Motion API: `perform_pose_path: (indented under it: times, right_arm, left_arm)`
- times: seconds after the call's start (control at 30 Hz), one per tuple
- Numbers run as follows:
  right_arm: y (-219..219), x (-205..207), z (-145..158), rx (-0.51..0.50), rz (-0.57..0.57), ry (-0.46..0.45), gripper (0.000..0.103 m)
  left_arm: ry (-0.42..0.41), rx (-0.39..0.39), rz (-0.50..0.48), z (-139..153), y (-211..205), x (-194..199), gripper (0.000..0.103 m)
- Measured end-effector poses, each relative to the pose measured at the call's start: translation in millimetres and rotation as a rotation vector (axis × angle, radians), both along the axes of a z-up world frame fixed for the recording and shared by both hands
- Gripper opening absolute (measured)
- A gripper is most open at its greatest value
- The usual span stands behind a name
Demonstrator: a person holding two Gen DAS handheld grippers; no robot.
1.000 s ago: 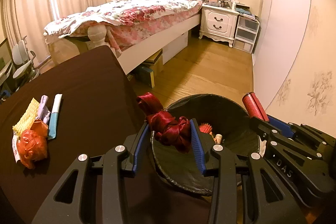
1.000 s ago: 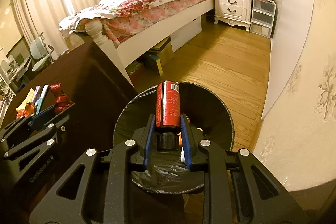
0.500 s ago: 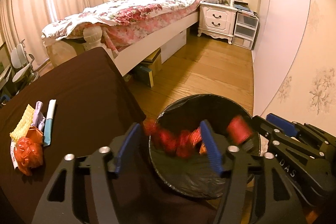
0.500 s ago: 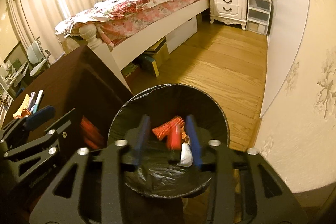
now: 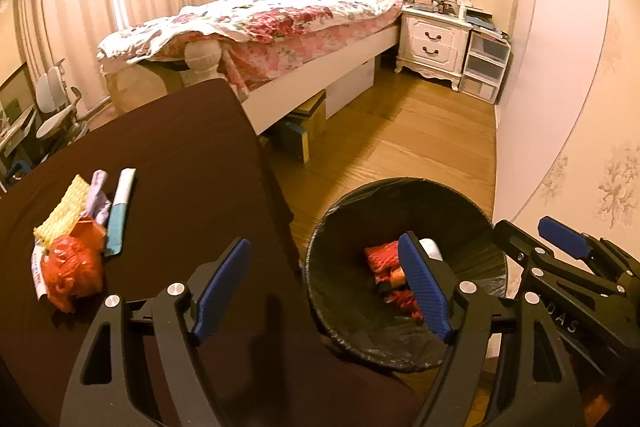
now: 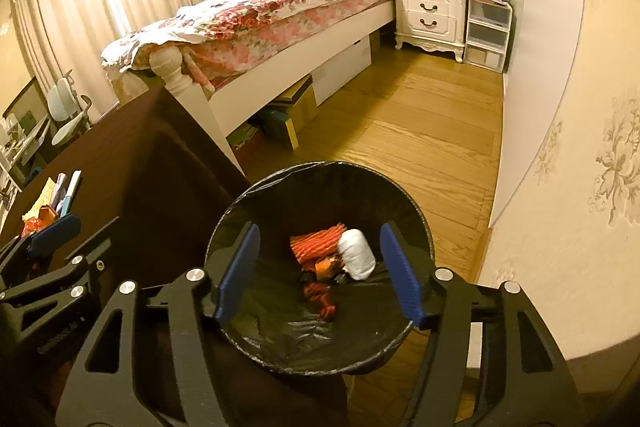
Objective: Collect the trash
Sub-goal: 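Move both tools back over the trash pile on the table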
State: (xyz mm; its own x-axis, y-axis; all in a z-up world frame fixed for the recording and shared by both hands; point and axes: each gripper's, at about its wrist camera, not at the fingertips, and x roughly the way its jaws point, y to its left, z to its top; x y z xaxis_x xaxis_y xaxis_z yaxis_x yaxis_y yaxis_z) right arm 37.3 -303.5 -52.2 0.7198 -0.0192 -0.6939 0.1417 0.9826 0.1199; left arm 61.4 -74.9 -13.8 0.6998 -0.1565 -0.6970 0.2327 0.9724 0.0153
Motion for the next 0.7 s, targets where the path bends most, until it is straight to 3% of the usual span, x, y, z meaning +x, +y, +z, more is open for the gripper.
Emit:
perform_pose_path:
  times: [0.2, 0.7]
  right_arm:
    - [12, -1, 1, -0.001, 0.019, 0.000, 0.070]
    - [80, -1, 7, -0.018, 0.158, 0.008, 0.071]
  left_arm:
    - [-0.013, 0.031, 0.045, 2, 18, -9, 0.077]
    - [0.015, 0.017, 0.215, 1, 102, -31, 0.077]
